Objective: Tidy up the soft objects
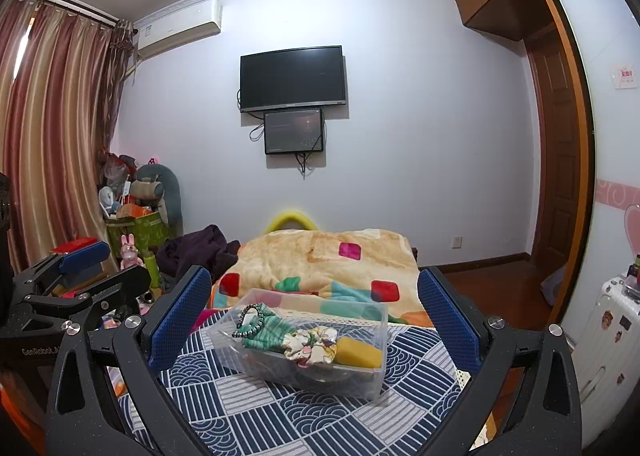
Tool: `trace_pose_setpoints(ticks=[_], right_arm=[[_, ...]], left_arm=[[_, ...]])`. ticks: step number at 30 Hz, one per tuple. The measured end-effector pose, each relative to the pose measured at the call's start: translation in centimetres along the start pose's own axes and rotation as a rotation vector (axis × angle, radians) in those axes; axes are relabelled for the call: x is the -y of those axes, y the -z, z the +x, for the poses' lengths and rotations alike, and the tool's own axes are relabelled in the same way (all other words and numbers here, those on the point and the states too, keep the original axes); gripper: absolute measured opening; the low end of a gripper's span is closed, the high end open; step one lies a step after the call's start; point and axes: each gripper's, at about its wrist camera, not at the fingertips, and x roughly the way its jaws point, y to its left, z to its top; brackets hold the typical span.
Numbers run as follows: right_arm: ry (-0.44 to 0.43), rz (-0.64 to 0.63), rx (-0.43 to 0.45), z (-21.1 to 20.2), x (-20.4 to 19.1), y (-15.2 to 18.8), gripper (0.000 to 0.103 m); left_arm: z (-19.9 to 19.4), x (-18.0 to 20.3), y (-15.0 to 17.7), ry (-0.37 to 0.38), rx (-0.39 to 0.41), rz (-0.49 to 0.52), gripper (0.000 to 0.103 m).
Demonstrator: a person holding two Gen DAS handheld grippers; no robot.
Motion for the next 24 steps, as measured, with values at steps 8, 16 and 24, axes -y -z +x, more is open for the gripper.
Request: trace_pose_setpoints(ticks=[8, 16, 24], right_arm=[[0.002, -0.001, 0.001, -0.04, -0.06, -0.05, 0.103], [0.001, 0.000, 0.000, -0.06, -0.07, -0.04, 0.103], [-0.001, 0.000, -0.002, -0.17, -0.08, 0.04, 0.103]], left_arm=[[0.37, 0.04, 0.04, 0.001, -0.017, -0.003, 0.103], [0.25, 0.17, 0.06, 0.008, -0.014, -0.003, 0.103], [0.16, 0.64, 0.03, 0.002, -0.008, 0.015, 0.103]])
